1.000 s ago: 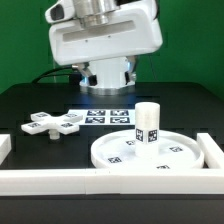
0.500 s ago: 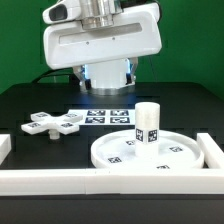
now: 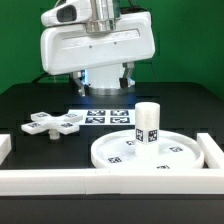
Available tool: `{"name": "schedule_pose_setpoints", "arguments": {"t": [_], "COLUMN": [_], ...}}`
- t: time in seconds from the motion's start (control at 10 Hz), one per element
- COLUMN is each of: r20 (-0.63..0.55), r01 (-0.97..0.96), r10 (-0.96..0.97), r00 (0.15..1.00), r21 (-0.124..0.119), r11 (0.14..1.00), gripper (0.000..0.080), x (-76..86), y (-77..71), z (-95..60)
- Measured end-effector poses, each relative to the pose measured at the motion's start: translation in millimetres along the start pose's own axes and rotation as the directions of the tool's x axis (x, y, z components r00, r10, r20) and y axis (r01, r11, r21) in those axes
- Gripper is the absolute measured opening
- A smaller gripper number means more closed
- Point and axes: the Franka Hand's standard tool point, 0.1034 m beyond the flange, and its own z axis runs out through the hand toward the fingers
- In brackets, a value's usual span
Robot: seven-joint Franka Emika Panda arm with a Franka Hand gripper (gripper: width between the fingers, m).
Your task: Assemble round table
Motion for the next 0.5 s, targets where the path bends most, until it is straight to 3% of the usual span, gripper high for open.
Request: {"name": "schedule_pose_setpoints", "arguments": {"t": [0.1, 0.3, 0.4, 0.5], "r20": [0.001, 0.032, 0.051, 0.074], "r01": [0.059, 0.386, 0.479, 0.624], "r10": [-0.059, -0.385, -0.478, -0.621], "r00": [0.998, 0.922, 0.877, 0.780], "r21": [-0.001, -0.016, -0.015, -0.008], "r11": [0.998, 0.923, 0.877, 0.782], "gripper": [0.0649, 0.0649, 0.0649, 0.0649], "x": [-1.1, -12.4, -14.5, -17.7], "y": [1.0, 6.1, 5.4, 6.4], "z": [0.6, 5.1, 6.2, 6.2]}}
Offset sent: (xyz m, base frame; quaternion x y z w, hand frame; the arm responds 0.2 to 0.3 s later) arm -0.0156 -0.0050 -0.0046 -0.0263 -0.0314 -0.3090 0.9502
